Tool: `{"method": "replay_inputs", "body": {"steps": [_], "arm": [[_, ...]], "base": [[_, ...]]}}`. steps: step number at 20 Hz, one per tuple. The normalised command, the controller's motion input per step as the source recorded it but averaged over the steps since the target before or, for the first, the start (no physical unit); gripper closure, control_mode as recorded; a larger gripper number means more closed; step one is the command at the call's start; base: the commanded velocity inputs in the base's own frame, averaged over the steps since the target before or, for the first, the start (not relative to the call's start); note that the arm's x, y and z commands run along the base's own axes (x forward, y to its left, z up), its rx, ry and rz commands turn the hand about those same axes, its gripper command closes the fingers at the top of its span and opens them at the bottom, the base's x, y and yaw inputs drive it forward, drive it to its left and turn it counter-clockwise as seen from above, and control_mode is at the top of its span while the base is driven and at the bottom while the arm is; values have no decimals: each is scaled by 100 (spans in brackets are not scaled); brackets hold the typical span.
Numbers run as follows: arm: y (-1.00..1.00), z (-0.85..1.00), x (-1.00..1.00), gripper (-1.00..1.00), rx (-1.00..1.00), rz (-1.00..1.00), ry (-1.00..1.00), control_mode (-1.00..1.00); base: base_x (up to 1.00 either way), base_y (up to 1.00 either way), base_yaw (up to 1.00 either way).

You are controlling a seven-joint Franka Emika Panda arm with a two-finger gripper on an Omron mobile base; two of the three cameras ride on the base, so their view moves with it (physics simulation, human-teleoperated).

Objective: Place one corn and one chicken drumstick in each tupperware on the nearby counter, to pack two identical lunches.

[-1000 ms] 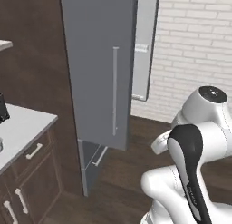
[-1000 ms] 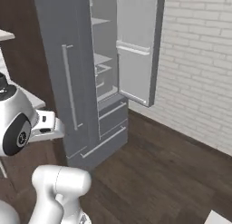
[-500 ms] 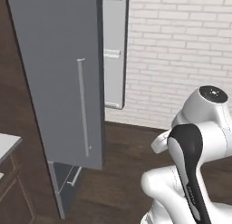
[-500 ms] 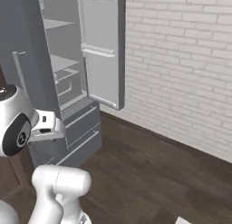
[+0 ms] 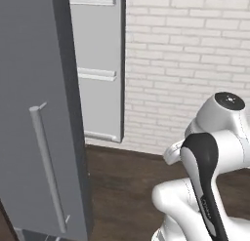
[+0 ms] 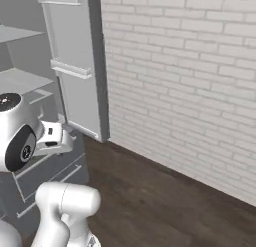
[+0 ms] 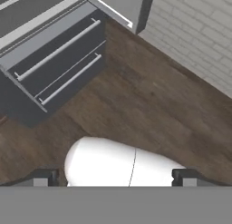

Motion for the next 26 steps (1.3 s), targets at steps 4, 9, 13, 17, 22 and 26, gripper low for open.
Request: {"method": "replay_inputs", "body": {"steps": [4,9,13,17,22,26], "arm": [[0,0,0,-100,0,0,0,100],[0,0,0,-100,0,0,0,100],[0,0,0,-100,0,0,0,100],[0,0,0,-100,0,0,0,100],[0,0,0,-100,0,0,0,100],[0,0,0,-100,0,0,0,100]], "base": [[70,-1,22],[30,-1,43],[45,-11,52],[96,-45,47],[62,-36,50],[11,0,63]]}}
